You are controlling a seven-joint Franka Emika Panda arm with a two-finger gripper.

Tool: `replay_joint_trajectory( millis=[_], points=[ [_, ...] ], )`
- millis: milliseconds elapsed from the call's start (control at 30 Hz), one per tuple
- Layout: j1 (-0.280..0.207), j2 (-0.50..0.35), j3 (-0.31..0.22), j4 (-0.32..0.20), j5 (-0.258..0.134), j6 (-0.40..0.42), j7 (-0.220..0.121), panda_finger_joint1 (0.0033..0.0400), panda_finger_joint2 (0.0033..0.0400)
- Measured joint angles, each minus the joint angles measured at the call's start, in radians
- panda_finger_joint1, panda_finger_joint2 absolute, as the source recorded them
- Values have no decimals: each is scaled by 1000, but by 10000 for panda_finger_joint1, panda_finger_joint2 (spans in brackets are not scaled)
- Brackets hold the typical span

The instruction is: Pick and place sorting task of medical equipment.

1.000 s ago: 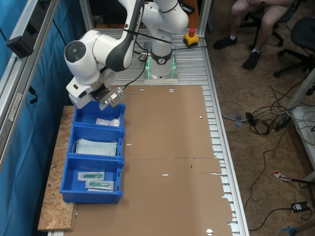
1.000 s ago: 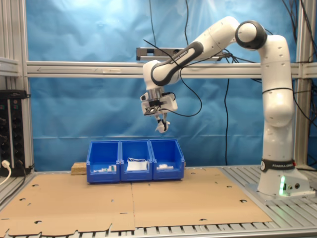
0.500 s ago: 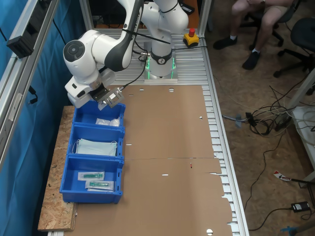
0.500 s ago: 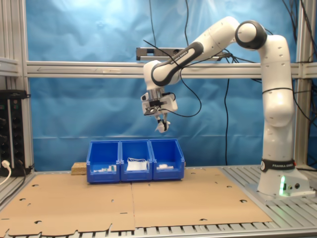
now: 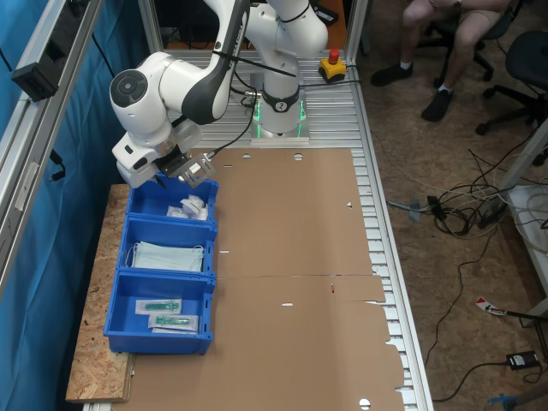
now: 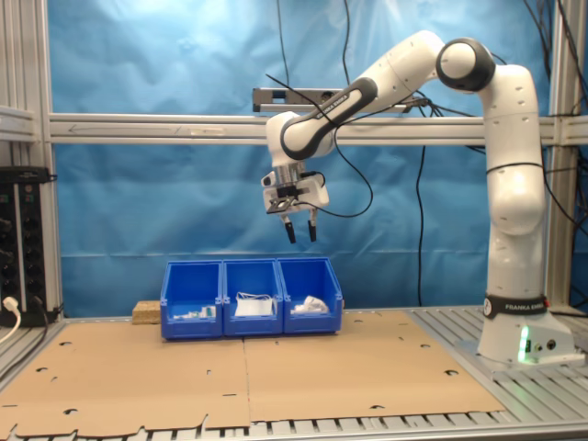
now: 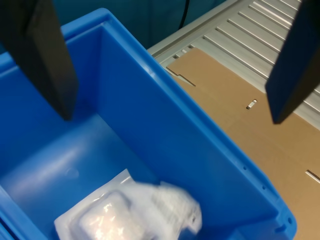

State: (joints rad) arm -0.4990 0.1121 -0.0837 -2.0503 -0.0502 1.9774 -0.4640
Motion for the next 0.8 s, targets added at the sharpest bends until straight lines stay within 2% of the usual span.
replay_joint_trajectory(
  millis=[133, 167, 467, 800],
  points=[
    [1, -1, 0, 0, 0, 0, 0, 274, 274],
    [2, -2, 0, 0, 0, 0, 0, 389, 389],
    [26, -35, 15, 2, 0, 0, 0, 397, 397],
    [84, -108, 97, 29, 0, 0, 0, 399, 399]
  ],
)
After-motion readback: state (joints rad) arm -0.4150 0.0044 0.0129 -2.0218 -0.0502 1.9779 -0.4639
